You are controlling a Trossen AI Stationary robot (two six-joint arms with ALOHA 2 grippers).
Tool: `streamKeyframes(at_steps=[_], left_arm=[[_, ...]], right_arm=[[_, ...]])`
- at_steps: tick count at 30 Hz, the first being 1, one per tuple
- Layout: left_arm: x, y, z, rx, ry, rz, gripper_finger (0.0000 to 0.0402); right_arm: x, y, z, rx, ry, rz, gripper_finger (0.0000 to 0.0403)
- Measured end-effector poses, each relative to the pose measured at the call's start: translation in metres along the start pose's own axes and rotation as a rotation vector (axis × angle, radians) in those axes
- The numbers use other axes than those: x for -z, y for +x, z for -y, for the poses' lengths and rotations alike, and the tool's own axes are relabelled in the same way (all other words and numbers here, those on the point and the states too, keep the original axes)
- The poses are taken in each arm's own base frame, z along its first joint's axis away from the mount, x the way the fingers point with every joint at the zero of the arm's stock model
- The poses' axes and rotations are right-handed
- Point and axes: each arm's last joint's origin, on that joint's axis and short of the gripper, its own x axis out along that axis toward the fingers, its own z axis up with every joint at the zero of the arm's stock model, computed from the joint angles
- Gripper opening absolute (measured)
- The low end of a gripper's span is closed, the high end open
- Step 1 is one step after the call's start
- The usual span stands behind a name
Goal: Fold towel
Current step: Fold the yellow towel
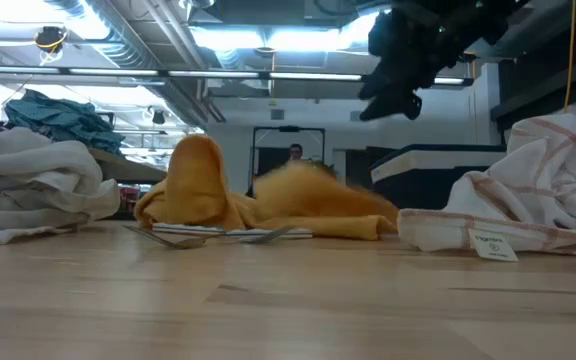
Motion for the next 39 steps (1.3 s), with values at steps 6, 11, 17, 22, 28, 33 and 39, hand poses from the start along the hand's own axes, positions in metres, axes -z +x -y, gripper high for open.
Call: streamKeyframes(at_steps=[6, 11, 17, 22, 28, 33, 39], left_arm=[[0.001, 0.0, 0.0, 0.003, 0.01, -0.018, 0.0], [0.017, -0.001, 0.002, 0.024, 0.052, -0.161, 0.0], [0.052, -0.006, 0.008, 0.118, 0.052, -0.465, 0.0], [0.085, -0.006, 0.02, 0.204, 0.096, -0.69, 0.0008], [0.127, 0.002, 0.051, 0.292, 0.241, -0.818, 0.007], [0.169, 0.001, 0.079, 0.423, 0.485, -0.92, 0.0121], [0.21, -0.01, 0.11, 0.656, 0.84, -0.956, 0.0145]], right_arm=[[0.007, 0.018, 0.005, -0.012, 0.06, -0.082, 0.0232], [0.008, 0.02, 0.006, -0.012, 0.061, -0.084, 0.0232], [0.007, 0.02, 0.006, -0.012, 0.061, -0.083, 0.0232], [0.007, 0.02, 0.006, -0.012, 0.06, -0.082, 0.0232], [0.007, 0.02, 0.006, -0.012, 0.06, -0.082, 0.0232], [0.007, 0.02, 0.006, -0.012, 0.06, -0.082, 0.0232], [0.007, 0.02, 0.006, -0.012, 0.06, -0.083, 0.0232]])
